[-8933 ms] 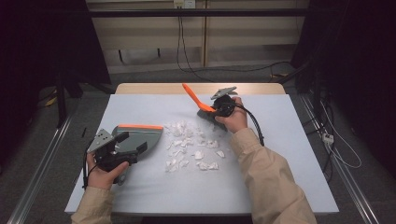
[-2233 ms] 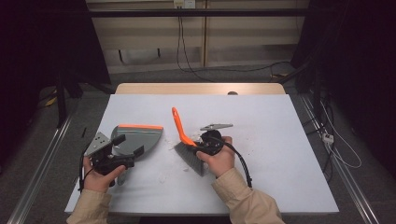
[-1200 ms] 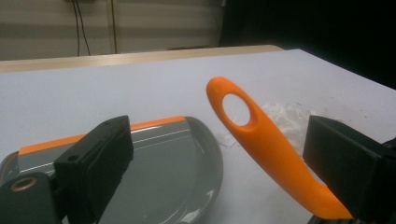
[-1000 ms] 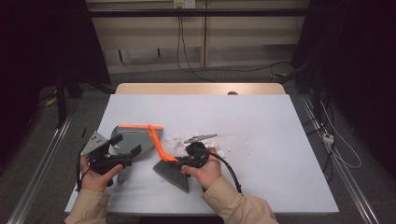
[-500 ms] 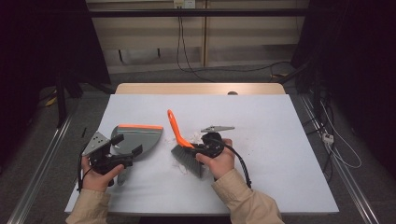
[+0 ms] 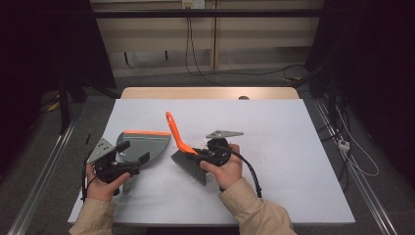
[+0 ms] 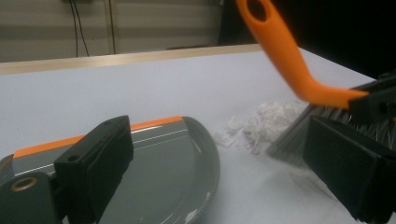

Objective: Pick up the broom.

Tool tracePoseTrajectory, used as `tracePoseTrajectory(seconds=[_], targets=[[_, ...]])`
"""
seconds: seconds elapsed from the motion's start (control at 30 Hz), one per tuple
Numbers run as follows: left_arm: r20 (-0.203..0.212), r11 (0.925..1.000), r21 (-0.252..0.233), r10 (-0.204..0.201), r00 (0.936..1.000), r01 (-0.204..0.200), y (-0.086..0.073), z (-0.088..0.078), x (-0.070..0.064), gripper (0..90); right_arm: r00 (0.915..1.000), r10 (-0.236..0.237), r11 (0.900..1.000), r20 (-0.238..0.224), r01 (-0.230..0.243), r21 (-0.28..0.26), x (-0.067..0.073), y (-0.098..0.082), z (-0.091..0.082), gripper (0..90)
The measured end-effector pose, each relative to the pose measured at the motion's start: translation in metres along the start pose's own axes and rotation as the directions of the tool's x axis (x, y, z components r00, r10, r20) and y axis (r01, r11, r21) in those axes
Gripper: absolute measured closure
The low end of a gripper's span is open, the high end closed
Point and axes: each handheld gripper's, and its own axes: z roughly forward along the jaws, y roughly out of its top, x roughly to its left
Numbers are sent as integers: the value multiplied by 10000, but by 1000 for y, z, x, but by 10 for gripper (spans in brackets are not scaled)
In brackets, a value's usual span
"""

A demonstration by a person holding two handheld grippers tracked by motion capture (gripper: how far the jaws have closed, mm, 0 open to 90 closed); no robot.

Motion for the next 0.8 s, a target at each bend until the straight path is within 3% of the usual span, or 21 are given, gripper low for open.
tracePoseTrajectory(seconds=[0.13,0.23,0.27,0.33,0.4,0.7,0.8], targets=[[-4,10000,37,30,10000,-30,0,0,0,84,9999,18,9991,-132,-12,431,3,-8,13,715],[-10,10000,7,11,10000,-11,0,0,0,84,9995,-170,9962,258,147,857,-1,-14,20,715],[-10,10000,8,19,10000,-19,0,0,0,84,9986,-235,9966,470,197,804,-3,-14,20,715],[-10,10000,-8,23,10000,-23,0,-1,0,84,9992,154,9969,377,-183,759,-10,-14,18,715],[-19,10000,26,39,10000,-39,0,0,1,85,9973,-63,9977,730,13,683,-13,-14,16,714],[-23,10000,-2,56,10000,-56,1,-1,1,85,9883,-4,9999,1524,-21,157,-26,-8,0,715],[-32,10000,-9,72,10000,-72,1,-1,0,85,9911,164,9993,1321,-120,-344,-22,-3,-2,715]])
